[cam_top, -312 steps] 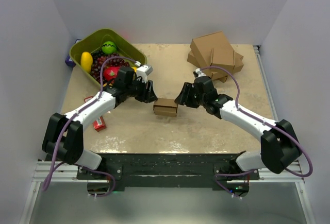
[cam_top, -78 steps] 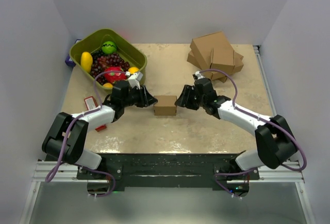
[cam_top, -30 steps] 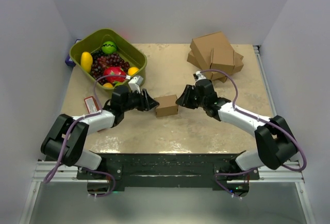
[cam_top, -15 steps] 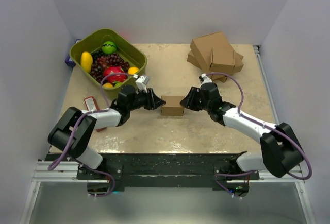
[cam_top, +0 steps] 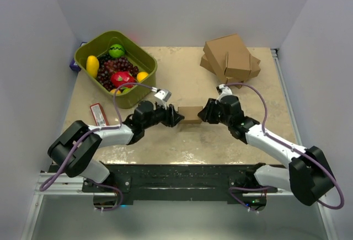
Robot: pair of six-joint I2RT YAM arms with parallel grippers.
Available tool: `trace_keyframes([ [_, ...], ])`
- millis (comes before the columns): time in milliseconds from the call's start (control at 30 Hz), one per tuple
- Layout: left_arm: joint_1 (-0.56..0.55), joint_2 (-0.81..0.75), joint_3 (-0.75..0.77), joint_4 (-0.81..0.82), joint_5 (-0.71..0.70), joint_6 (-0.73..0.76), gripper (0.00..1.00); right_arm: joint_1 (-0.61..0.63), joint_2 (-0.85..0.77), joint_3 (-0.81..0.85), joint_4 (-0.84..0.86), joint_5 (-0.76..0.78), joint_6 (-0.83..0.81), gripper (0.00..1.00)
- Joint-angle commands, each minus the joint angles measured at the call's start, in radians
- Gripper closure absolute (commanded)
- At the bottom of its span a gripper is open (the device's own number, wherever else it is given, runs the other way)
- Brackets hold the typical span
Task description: Fold the paper box
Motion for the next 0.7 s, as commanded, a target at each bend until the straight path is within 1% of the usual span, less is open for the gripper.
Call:
trace_keyframes([
  [0,-0.105,-0.019,-0.043,-0.035,0.027,0.056,0.37,0.034,-0.06,-0.047,-0.006,-0.067,-0.017,0.63],
  [67,-0.117,-0.039,-0.063,-0.047,0.001,0.06,0.3,0.033,-0.098,-0.055,-0.03,-0.067,-0.022,0.61],
  [100,-0.123,-0.048,-0.072,-0.045,-0.007,0.056,0.25,0.033,-0.112,-0.063,-0.04,-0.063,-0.023,0.58],
  [167,-0.125,-0.091,-0.106,-0.041,-0.03,0.053,0.21,0.033,-0.147,-0.064,-0.076,-0.057,-0.026,0.53],
  [200,-0.125,-0.106,-0.117,-0.044,-0.038,0.053,0.19,0.033,-0.157,-0.063,-0.09,-0.055,-0.029,0.47],
  [233,-0.126,-0.126,-0.137,-0.051,-0.044,0.053,0.18,0.033,-0.169,-0.063,-0.116,-0.052,-0.031,0.45],
  [267,-0.128,-0.163,-0.145,-0.065,-0.052,0.053,0.14,0.034,-0.18,-0.063,-0.13,-0.047,-0.032,0.41],
  [300,-0.126,-0.183,-0.154,-0.073,-0.053,0.05,0.1,0.033,-0.204,-0.063,-0.144,-0.044,-0.034,0.32],
  [400,-0.126,-0.258,-0.177,-0.122,-0.065,0.051,0.07,0.034,-0.247,-0.06,-0.195,-0.029,-0.044,0.2],
  [567,-0.128,-0.383,-0.178,-0.232,-0.133,0.071,0.05,0.034,-0.27,-0.043,-0.253,0.003,-0.064,0.16],
  [600,-0.128,-0.395,-0.172,-0.245,-0.145,0.077,0.03,0.033,-0.269,-0.031,-0.256,0.017,-0.068,0.15],
  [667,-0.125,-0.407,-0.137,-0.294,-0.226,0.088,0.01,0.033,-0.249,-0.015,-0.255,0.028,-0.077,0.14],
])
